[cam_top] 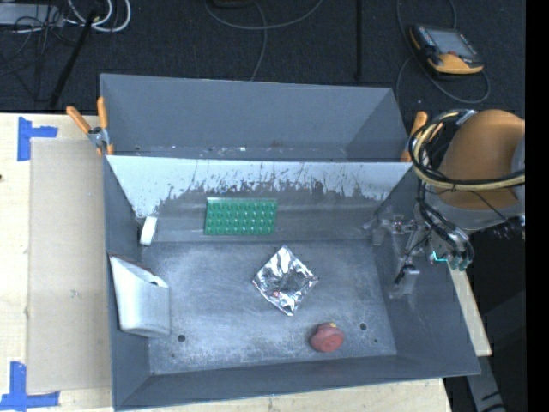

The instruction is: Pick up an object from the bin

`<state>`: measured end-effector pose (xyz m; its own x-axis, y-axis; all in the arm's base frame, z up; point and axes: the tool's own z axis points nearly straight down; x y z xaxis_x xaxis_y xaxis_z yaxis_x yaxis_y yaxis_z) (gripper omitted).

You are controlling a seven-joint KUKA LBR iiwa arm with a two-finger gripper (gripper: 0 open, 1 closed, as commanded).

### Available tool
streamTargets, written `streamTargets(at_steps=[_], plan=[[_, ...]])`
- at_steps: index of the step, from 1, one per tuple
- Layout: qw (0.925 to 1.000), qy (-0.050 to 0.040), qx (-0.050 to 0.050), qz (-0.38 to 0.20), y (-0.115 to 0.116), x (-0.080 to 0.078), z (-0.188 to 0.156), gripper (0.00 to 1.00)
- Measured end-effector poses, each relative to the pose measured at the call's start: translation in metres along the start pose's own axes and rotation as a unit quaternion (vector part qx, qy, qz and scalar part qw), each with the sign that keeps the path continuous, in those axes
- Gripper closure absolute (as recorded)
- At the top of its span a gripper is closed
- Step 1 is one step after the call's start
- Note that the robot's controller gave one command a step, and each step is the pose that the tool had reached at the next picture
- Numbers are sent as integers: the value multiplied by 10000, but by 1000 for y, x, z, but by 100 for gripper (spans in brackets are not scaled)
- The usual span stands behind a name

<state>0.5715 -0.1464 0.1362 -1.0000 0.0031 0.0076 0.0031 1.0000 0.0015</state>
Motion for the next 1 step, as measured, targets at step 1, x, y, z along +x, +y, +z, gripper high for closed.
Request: streamTargets(at_steps=[1], plan=[[9976,-19,-10,-694,68,17,20,0]])
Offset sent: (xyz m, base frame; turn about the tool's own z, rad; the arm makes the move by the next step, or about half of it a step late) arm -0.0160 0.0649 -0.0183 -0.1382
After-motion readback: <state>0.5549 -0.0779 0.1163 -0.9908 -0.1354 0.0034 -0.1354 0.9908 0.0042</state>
